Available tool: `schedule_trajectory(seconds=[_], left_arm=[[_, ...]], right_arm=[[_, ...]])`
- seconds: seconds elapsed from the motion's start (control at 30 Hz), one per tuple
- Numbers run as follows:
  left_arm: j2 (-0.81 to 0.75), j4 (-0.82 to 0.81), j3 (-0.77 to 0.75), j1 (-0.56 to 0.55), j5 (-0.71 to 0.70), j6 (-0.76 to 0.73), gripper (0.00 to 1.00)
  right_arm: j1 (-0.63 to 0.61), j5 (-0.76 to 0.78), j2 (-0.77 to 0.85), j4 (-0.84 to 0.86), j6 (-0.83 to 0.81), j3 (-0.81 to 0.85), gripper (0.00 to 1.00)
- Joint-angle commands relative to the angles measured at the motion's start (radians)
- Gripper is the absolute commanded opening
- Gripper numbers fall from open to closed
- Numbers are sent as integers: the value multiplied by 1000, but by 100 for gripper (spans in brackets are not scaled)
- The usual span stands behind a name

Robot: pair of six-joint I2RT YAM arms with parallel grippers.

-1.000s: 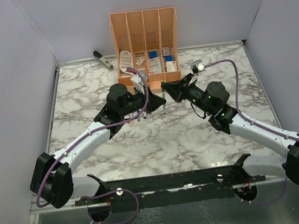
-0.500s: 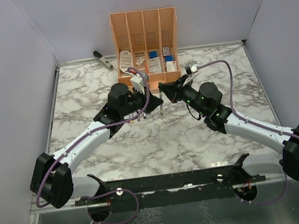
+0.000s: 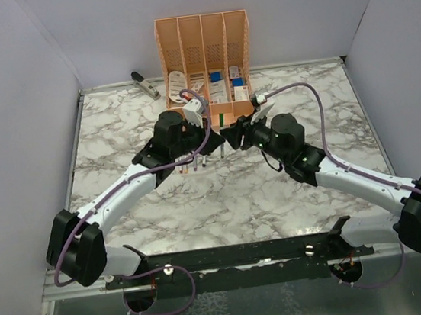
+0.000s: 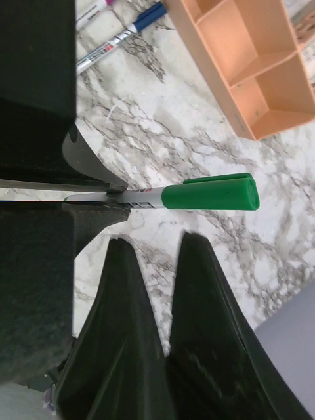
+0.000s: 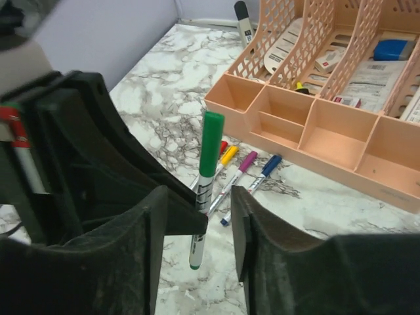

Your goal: Insert the pens into the pen caps

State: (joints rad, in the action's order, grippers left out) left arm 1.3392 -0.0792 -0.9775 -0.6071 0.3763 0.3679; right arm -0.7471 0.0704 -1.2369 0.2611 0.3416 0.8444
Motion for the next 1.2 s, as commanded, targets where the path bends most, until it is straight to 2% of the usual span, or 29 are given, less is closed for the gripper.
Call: schedule_trajectory(seconds=[0.0,0.13,0.4,0.63,0.87,1.17], left_arm=[[78,84,17,6,-56,25,0],[169,139,-18,7,-93,49,0],[445,266,-236,7,-187,68,0],[581,325,-354,14,-285,66,0],[667,416,-448,26,-320,56,0],[695,507,-464,42,-357,79,0]], right_arm=[[-8,94,66,-30,-53,73,45],[-8,156,118,-23,-84,86,47],[-8,342,207,-103,-106,61,47],[-8,400,267,-198,-88,21,47],[-8,417,304,-253,-51,-3,48],[-8,440,285,-275,-34,1,48]])
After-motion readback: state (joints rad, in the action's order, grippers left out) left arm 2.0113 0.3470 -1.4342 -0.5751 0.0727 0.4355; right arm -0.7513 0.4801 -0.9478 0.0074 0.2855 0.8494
